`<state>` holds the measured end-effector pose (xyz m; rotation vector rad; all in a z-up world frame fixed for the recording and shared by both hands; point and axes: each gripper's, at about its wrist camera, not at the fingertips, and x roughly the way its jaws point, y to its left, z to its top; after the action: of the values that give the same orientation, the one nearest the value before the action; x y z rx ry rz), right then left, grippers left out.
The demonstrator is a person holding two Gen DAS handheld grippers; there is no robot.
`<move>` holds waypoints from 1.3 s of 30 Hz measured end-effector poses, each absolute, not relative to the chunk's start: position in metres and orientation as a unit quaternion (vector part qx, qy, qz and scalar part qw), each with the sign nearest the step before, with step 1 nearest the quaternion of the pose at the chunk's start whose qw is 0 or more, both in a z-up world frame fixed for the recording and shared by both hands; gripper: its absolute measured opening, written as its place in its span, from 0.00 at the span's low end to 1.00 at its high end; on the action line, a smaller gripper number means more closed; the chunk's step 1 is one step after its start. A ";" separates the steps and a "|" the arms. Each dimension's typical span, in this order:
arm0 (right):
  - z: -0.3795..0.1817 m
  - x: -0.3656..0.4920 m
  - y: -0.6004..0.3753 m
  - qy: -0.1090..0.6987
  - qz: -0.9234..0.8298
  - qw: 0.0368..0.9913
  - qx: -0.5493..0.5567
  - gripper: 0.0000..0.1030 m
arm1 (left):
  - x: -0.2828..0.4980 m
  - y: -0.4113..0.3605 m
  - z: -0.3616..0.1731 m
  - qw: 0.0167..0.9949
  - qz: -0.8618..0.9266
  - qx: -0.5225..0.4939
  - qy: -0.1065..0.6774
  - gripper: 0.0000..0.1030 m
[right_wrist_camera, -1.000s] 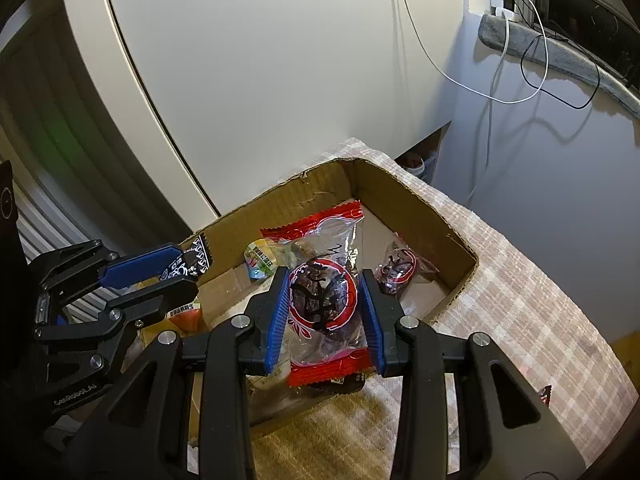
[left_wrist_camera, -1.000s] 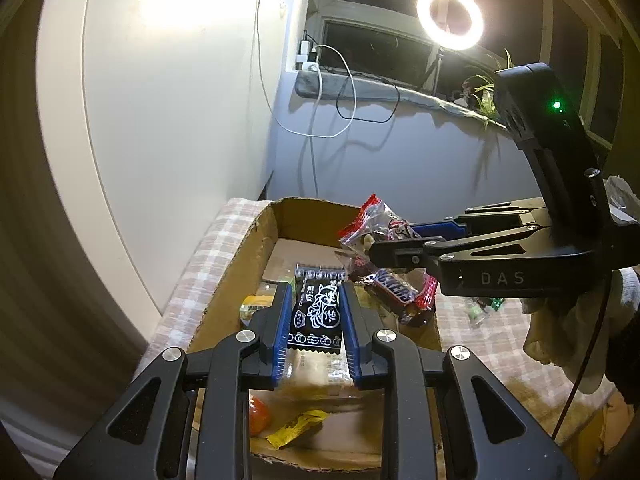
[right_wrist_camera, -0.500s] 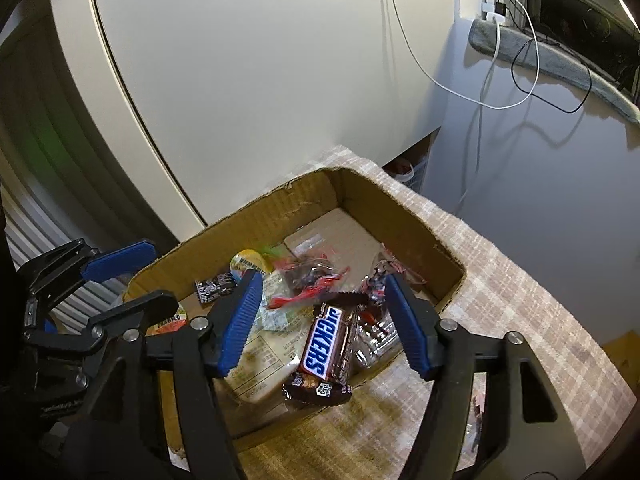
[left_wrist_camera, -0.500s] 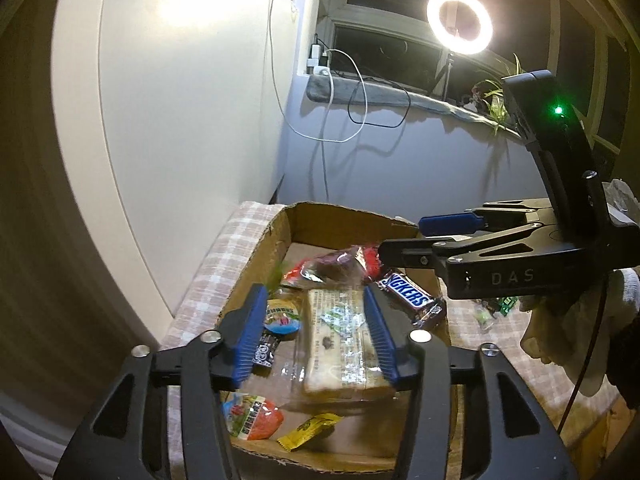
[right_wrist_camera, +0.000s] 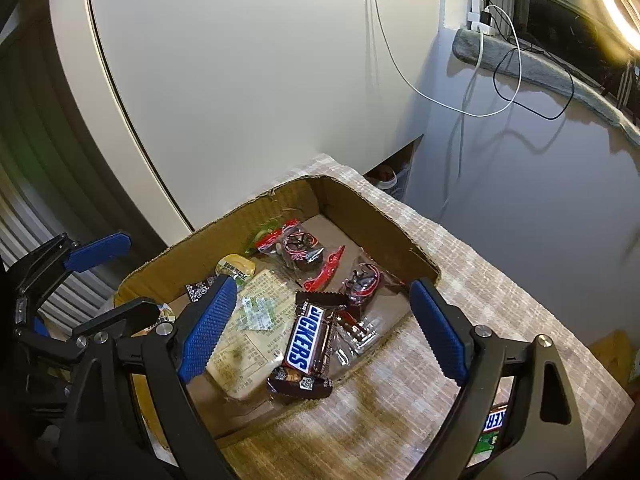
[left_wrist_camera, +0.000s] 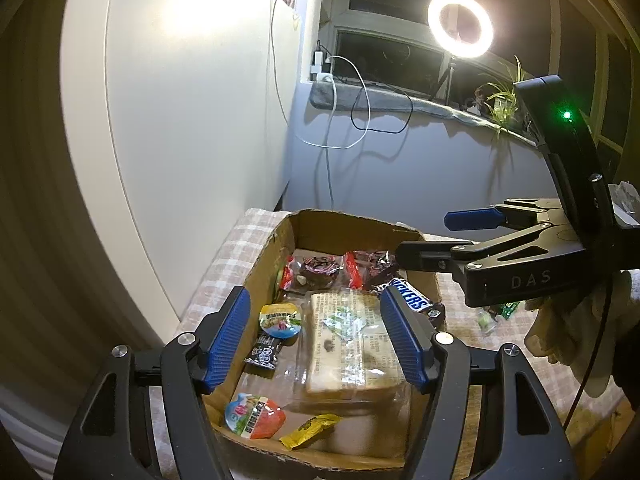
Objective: Organize snacks
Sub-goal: 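Move both tools back over the last snacks on the table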
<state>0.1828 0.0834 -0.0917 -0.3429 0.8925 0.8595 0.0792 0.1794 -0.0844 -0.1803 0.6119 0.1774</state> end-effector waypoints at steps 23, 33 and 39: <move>-0.076 0.172 0.013 0.407 0.367 0.822 -0.152 0.89 | 0.081 0.132 -0.070 0.953 0.057 -0.059 0.292 0.66; -0.077 0.182 -0.056 0.411 0.325 0.840 -0.140 0.97 | 0.093 0.095 -0.075 0.952 0.021 -0.053 0.301 0.66; -0.089 0.194 -0.088 0.426 0.301 0.842 -0.140 0.97 | 0.106 0.067 -0.085 0.947 -0.012 -0.053 0.317 0.66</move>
<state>0.1938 -0.0880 -0.0891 -0.2962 0.9003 0.6353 0.1064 0.0671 -0.0854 -0.1084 0.6460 -0.0239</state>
